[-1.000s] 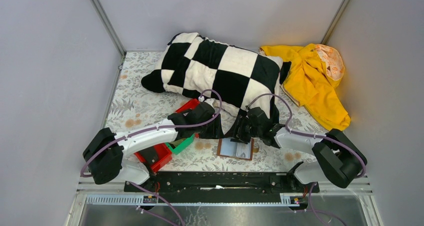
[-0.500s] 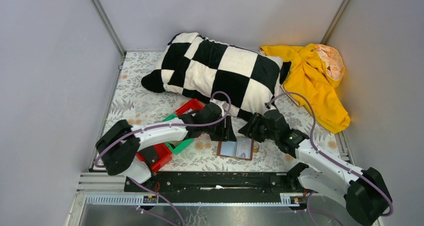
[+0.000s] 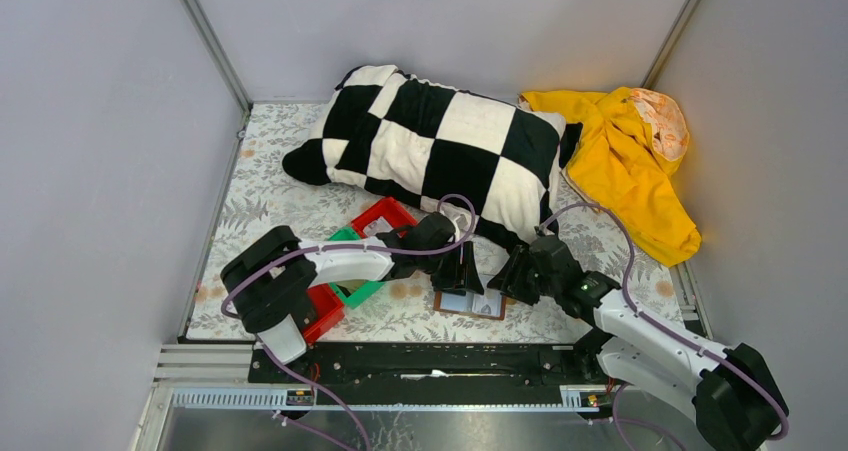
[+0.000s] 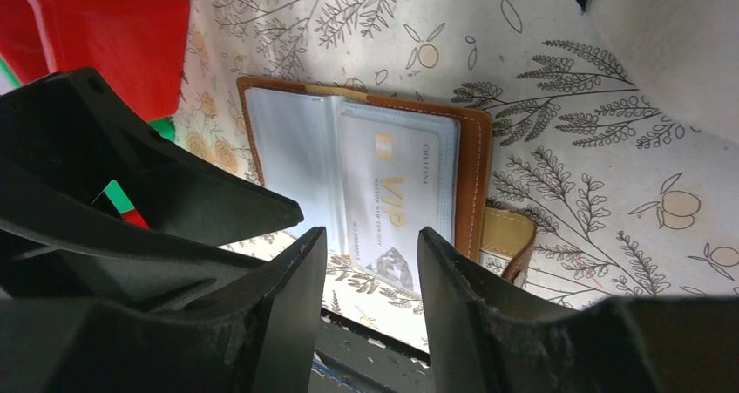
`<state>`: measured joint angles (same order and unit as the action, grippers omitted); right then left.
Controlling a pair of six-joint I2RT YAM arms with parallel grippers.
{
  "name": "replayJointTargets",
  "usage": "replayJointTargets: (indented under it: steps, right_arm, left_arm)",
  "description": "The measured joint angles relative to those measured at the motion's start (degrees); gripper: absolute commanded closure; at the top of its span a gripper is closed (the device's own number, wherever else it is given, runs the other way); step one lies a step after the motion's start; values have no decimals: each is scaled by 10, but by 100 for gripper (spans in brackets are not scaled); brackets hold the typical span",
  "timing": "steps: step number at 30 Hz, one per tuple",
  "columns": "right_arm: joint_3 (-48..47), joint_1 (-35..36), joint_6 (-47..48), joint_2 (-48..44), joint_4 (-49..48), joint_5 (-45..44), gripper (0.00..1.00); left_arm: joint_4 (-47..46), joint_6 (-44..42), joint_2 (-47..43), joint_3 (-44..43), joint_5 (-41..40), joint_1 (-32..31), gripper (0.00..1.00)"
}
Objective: Take the credit cards out of the card holder
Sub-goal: Remove the credit card from the card holder.
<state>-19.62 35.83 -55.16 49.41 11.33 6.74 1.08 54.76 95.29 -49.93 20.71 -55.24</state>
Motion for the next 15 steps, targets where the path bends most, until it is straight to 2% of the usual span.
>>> replayJointTargets:
  steps: [15]
  right_arm:
    - [31, 0, -4, 55, -57, 18, 53]
  left_arm:
    - [-13, 4, 32, 0, -5, 0, 52]
